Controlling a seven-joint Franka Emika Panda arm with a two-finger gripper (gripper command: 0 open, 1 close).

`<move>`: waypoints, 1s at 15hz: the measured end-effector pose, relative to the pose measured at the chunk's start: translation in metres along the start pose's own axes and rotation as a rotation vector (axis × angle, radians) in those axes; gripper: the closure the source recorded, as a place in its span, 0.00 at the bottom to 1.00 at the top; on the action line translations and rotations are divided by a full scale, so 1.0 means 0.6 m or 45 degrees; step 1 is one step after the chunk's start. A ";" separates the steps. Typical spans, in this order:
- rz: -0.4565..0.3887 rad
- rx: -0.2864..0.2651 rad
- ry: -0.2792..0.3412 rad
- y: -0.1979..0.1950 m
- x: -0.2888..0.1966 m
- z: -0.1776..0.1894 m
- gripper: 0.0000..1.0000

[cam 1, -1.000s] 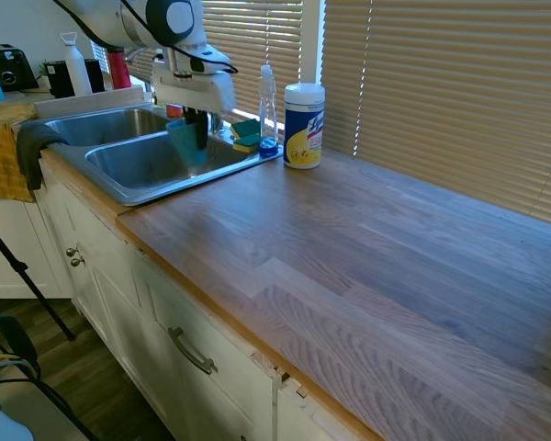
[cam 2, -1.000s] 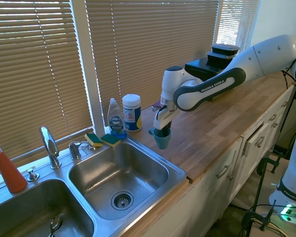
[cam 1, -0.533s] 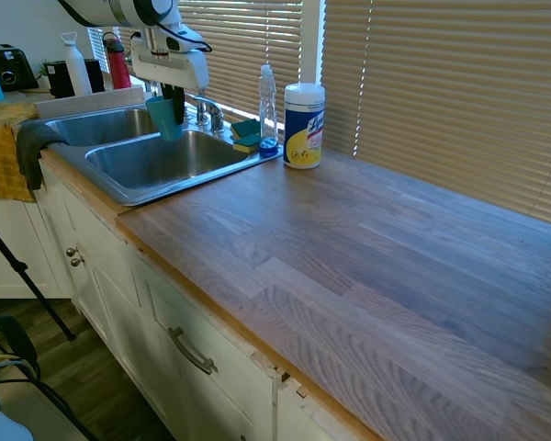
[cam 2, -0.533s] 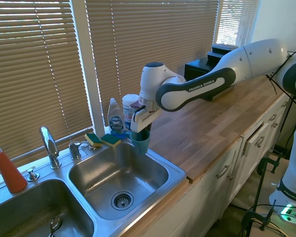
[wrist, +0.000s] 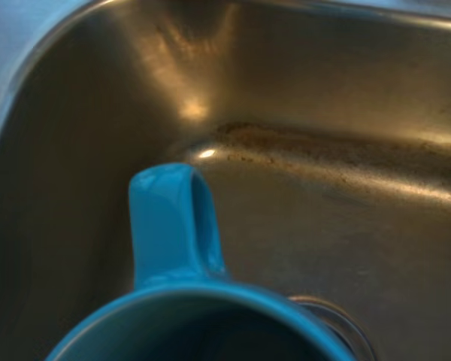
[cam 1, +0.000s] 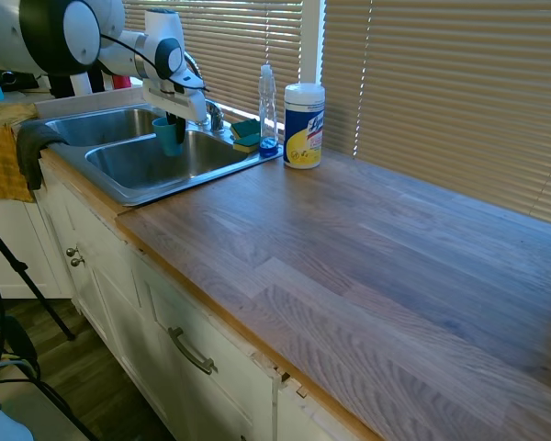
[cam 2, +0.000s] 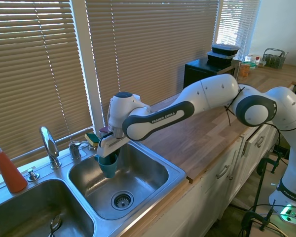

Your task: Put the mug in the sink

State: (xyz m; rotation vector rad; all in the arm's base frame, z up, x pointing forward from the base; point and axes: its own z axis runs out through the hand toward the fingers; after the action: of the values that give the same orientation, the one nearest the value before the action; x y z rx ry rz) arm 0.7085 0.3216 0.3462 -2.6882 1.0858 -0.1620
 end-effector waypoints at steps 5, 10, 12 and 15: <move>0.023 -0.051 -0.041 -0.013 0.018 0.104 1.00; 0.055 -0.090 -0.068 -0.007 0.031 0.193 1.00; 0.070 -0.102 -0.075 -0.005 0.034 0.210 1.00; 0.087 -0.100 -0.093 -0.002 0.029 0.236 1.00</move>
State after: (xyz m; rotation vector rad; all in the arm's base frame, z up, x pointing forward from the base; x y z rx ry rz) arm 0.7489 0.3351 0.2101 -2.6976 1.1828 -0.0096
